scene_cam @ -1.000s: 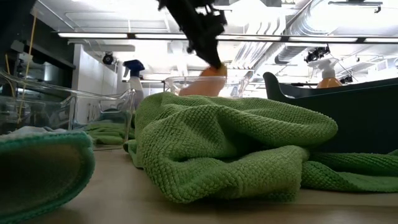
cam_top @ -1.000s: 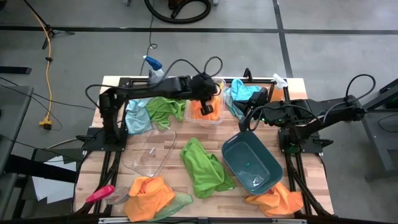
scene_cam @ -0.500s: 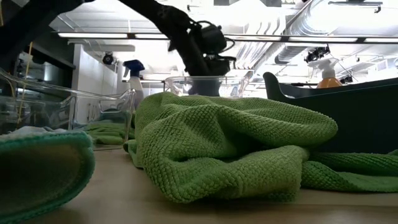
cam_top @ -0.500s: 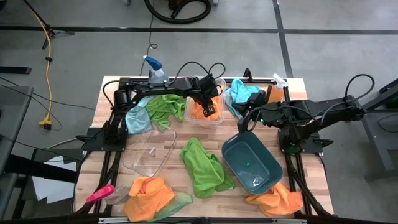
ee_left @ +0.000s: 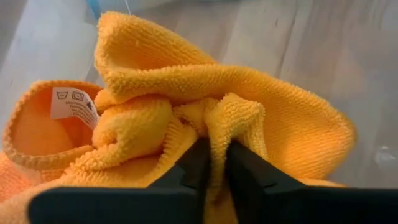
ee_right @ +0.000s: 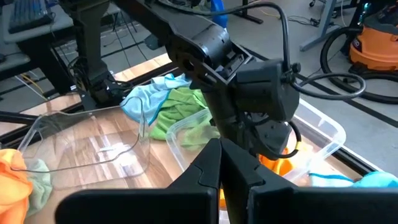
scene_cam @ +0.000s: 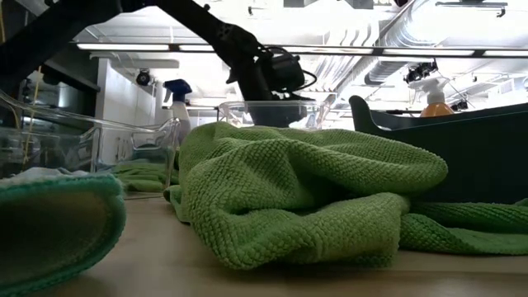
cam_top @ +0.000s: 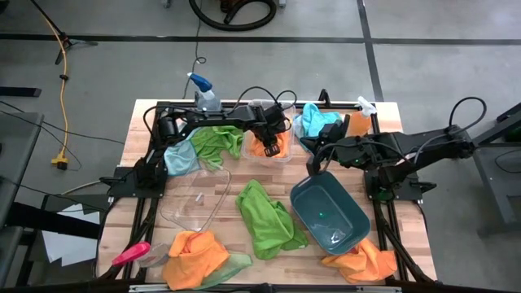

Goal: Sort microfiber towel by color & place in baskets
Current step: Put the microfiber towel into the top transparent bin, then put the orange microfiber towel into the top transparent bin

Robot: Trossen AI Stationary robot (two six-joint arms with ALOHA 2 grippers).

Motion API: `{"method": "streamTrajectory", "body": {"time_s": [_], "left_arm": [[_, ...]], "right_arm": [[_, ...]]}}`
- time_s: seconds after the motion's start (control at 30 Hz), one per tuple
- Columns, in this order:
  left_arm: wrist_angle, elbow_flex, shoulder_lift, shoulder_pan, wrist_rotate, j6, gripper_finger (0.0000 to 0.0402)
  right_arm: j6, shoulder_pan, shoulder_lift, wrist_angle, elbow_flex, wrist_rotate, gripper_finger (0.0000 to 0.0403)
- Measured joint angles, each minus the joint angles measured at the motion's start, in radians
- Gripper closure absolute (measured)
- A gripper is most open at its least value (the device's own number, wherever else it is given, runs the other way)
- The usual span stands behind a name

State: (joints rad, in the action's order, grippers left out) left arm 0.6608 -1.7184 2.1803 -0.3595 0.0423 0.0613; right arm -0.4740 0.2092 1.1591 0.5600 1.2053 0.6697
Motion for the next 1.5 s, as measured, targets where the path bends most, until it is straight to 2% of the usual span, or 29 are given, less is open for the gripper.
{"method": "streamTrajectory", "body": {"time_s": [0.27, 0.43, 0.67, 0.8, 0.9, 1.0, 1.23, 1.4, 1.5], "left_arm": [[0.057, -0.001, -0.071, -0.005, -0.002, -0.033, 0.0251], [0.075, -0.001, -0.162, -0.013, -0.002, -0.060, 0.0212], [0.107, 0.000, -0.339, -0.016, 0.004, -0.079, 0.0200], [0.138, 0.000, -0.476, 0.001, 0.085, -0.170, 0.0199], [0.134, 0.000, -0.591, 0.059, 0.113, -0.220, 0.0199], [0.068, 0.032, -0.710, 0.155, 0.046, -0.257, 0.0199], [-0.183, 0.237, -0.949, 0.452, -0.213, -0.353, 0.0199], [-0.264, 0.372, -1.000, 0.636, -0.425, -0.382, 0.0199], [-0.243, 0.396, -0.982, 0.688, -0.461, -0.383, 0.0199]], "right_arm": [[0.002, 0.000, -0.001, 0.001, 0.000, -0.001, 0.0402], [0.010, 0.000, -0.002, -0.002, 0.000, 0.000, 0.0402], [0.034, 0.000, -0.002, -0.005, 0.000, 0.000, 0.0402], [0.056, 0.000, -0.005, -0.026, 0.000, 0.000, 0.0402], [0.066, 0.000, -0.008, -0.036, 0.000, 0.000, 0.0402], [0.074, 0.000, -0.008, -0.035, 0.000, 0.000, 0.0402], [0.088, 0.000, -0.009, -0.035, 0.000, 0.000, 0.0402], [0.116, 0.000, -0.009, -0.035, 0.000, 0.000, 0.0402], [0.116, 0.000, -0.009, -0.034, 0.000, -0.001, 0.0402]]}}
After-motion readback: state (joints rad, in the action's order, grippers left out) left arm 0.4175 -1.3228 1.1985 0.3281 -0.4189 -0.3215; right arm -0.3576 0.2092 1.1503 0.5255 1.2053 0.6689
